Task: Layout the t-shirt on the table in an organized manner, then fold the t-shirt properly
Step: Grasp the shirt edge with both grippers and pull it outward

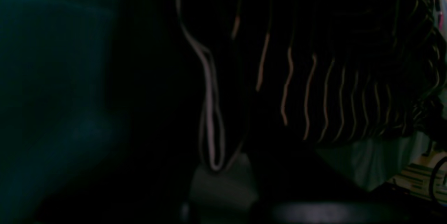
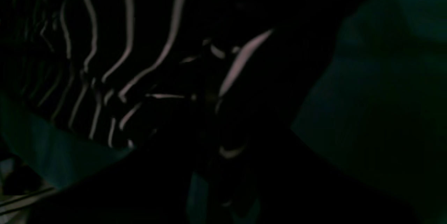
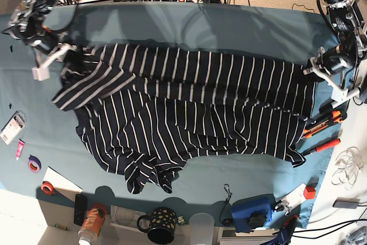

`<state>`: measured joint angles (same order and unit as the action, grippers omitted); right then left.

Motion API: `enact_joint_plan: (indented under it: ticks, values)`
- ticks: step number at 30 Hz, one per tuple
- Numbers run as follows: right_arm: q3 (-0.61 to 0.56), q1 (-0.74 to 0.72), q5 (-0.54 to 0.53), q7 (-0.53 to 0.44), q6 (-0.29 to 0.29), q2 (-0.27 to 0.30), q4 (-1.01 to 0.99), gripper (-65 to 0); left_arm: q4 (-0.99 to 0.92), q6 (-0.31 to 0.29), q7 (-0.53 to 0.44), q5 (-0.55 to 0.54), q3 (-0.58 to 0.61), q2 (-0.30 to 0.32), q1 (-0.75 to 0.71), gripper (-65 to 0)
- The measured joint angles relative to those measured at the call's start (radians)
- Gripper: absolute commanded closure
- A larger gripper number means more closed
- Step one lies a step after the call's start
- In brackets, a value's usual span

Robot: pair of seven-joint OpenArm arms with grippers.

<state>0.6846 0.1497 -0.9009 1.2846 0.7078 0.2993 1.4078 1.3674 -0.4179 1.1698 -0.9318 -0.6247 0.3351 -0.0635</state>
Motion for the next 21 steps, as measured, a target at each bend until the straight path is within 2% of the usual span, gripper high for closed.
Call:
enact_joint_plan:
  ticks: [3, 7, 10, 12, 15, 21]
  values:
    - [0.028, 0.000, 0.008, 0.003, 0.000, 0.007, 0.000, 0.0, 0.005, -0.001, -0.008, -0.040, -0.001, 0.000, -0.039, 0.0]
    - [0.142, 0.006, 0.015, 0.032, -0.003, 0.000, -0.003, 0.0, 0.010, -0.024, -0.015, -0.088, -0.013, 0.000, -0.089, 0.0]
    - [0.228, 0.008, 0.022, 0.090, -0.003, -0.001, -0.004, 0.0, 0.012, -0.028, -0.003, -0.131, -0.040, -0.003, -0.124, 0.0]
    - [0.268, 0.008, -0.002, 0.134, -0.004, -0.001, -0.006, 0.0, 0.013, -0.053, 0.021, -0.164, -0.063, -0.003, -0.150, 0.0]
    - [0.280, 0.033, -0.053, 0.132, -0.004, -0.001, -0.008, 0.0, 0.017, -0.078, 0.050, -0.215, -0.089, -0.002, -0.191, 0.0]
    - [0.280, 0.079, -0.069, 0.119, -0.003, 0.000, -0.007, 0.0, 0.047, -0.106, 0.059, -0.252, -0.091, 0.000, -0.256, 0.0]
